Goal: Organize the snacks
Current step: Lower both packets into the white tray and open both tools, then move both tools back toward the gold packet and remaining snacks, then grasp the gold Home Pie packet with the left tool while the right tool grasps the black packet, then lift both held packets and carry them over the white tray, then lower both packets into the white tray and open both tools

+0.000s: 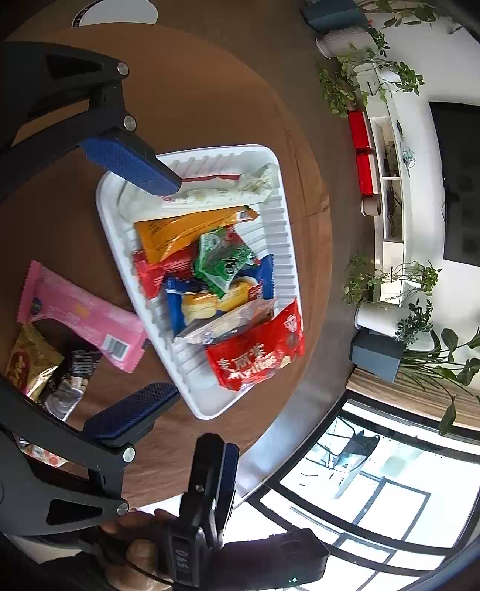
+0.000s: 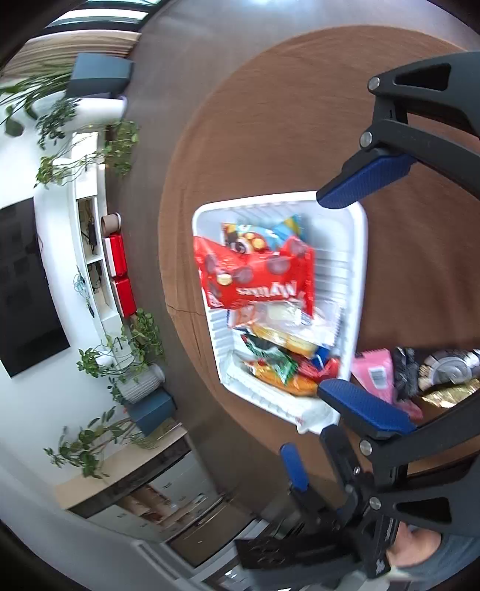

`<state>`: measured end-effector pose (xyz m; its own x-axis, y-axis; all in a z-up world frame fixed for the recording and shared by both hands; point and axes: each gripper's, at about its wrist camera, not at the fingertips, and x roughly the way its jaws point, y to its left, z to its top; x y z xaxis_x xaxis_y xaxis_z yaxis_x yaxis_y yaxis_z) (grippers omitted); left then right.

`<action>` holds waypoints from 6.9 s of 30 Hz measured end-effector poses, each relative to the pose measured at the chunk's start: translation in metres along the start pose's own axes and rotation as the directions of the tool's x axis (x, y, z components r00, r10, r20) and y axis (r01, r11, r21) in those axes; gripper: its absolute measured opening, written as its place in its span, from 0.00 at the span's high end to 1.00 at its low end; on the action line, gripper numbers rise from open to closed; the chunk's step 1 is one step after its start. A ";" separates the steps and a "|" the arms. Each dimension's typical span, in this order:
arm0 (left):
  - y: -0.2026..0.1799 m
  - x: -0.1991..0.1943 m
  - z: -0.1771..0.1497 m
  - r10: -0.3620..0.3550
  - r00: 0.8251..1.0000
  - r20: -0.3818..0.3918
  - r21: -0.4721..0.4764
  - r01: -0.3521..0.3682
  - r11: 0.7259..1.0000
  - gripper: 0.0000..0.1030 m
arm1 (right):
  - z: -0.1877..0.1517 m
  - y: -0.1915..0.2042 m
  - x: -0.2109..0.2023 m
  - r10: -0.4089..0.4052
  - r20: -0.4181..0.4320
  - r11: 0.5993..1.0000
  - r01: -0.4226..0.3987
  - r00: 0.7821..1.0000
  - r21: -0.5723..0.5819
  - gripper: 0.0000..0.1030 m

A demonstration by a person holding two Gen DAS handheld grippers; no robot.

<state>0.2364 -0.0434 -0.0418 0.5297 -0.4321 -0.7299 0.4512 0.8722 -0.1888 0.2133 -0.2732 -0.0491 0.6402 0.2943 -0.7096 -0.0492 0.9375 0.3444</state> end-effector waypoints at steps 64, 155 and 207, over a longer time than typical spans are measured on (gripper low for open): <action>-0.047 0.001 -0.120 0.114 0.975 -0.189 -0.036 -0.123 0.992 0.45 | -0.160 0.018 -0.070 -0.053 -0.016 0.998 0.053 0.998 0.035 0.08; -0.021 -0.046 -0.155 -0.015 0.987 -0.159 -0.080 0.002 0.997 0.71 | -0.133 0.086 -0.011 0.010 -0.199 0.990 -0.038 0.980 -0.135 0.70; 0.050 0.063 0.070 -0.012 0.999 -0.031 -0.146 0.007 0.989 0.71 | 0.050 0.070 0.075 -0.031 -0.110 0.992 0.017 0.993 -0.125 0.70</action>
<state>0.3424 -0.0434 -0.0512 0.5016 -0.4352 -0.7477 0.3455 0.8931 -0.2881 0.2961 -0.1944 -0.0476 0.5532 0.2836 -0.7833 -0.1332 0.9583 0.2529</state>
